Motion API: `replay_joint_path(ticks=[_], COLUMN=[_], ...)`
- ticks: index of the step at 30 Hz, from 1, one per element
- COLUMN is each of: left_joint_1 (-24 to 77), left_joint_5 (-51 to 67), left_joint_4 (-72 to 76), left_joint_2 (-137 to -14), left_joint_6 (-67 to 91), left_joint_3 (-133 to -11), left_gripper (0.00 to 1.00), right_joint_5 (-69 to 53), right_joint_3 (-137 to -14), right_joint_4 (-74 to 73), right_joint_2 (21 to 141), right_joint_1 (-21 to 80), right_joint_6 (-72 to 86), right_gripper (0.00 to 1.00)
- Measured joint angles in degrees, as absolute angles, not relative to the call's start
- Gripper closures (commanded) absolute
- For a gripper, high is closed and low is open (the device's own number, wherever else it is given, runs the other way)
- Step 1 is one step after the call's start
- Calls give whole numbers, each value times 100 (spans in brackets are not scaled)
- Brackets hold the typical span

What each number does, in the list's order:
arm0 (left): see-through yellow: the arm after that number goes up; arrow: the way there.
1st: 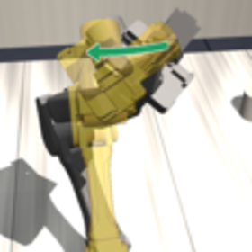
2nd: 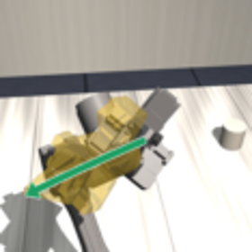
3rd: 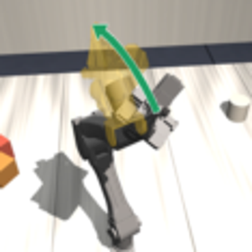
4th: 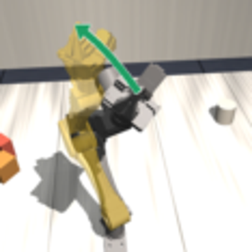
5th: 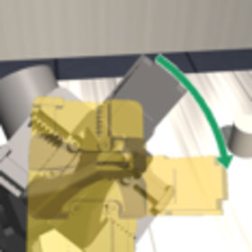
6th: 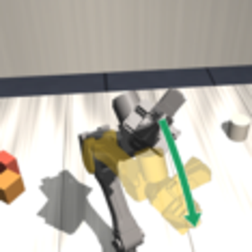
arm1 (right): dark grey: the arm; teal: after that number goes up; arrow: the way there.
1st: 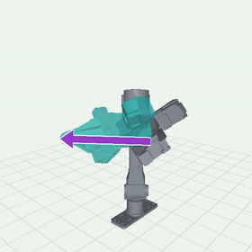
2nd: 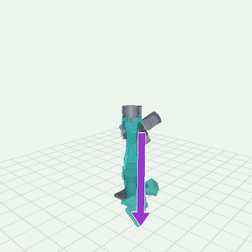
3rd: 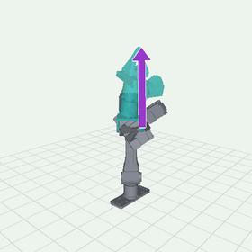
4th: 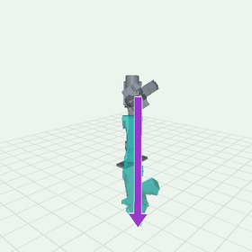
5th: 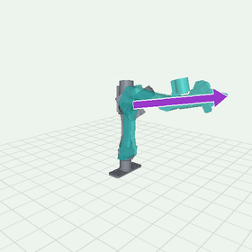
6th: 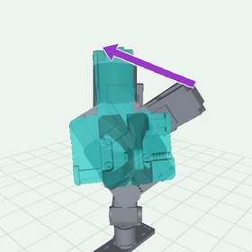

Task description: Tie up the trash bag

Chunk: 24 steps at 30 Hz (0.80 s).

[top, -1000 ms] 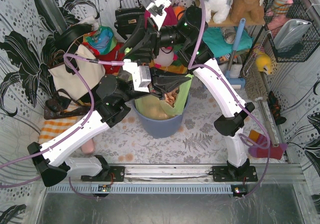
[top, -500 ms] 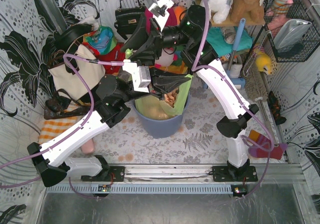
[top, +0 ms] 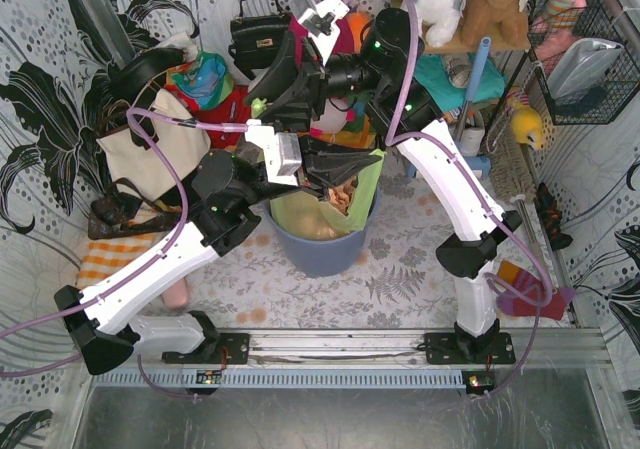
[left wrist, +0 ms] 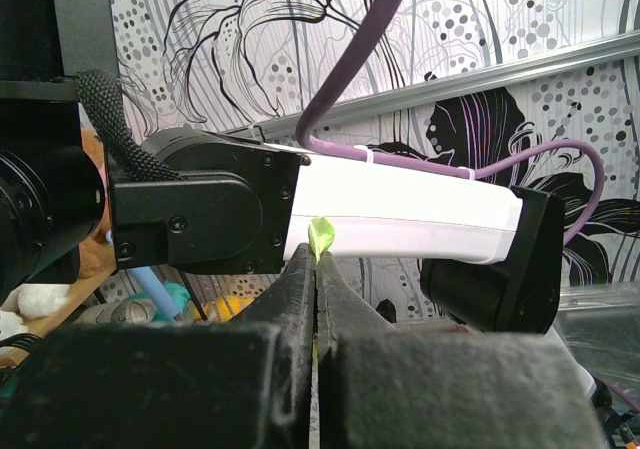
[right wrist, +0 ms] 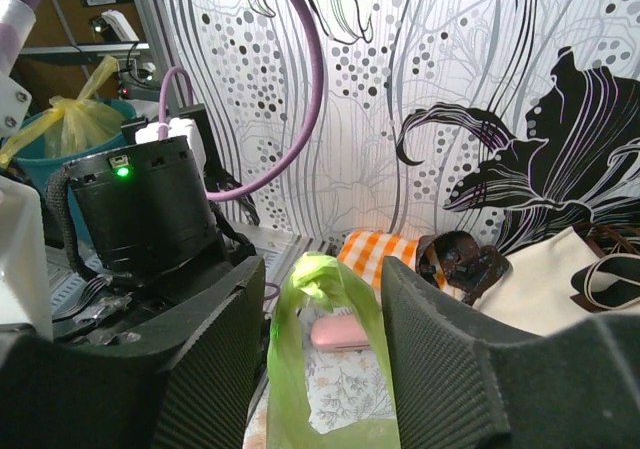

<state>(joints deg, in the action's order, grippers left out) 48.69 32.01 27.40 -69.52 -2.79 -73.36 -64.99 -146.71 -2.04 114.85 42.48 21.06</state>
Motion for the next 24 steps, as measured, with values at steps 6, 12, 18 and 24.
replay_joint_path(ticks=[6, 12, 18, 24], left_joint_1=[4866, 4866, 4866, 4869], left_joint_5=[3218, 3221, 3221, 3221], left_joint_4=[2738, 2738, 2738, 2738], left_joint_2=[-6952, -6952, -6952, -6952], left_joint_6=[-276, -279, -276, -276], left_joint_3=[-7336, -7336, -7336, -7336], left_gripper=[100, 100, 100, 100], right_joint_5=[-6469, -6423, -6405, -6407], right_joint_3=[-14595, -14492, -14494, -14494], right_joint_4=[-362, -460, -471, -478], right_joint_2=[11402, 11216, 11146, 11146], right_joint_1=[4248, 4248, 4248, 4248], right_joint_6=[1951, 1804, 1791, 1791], right_gripper=[49, 58, 65, 56])
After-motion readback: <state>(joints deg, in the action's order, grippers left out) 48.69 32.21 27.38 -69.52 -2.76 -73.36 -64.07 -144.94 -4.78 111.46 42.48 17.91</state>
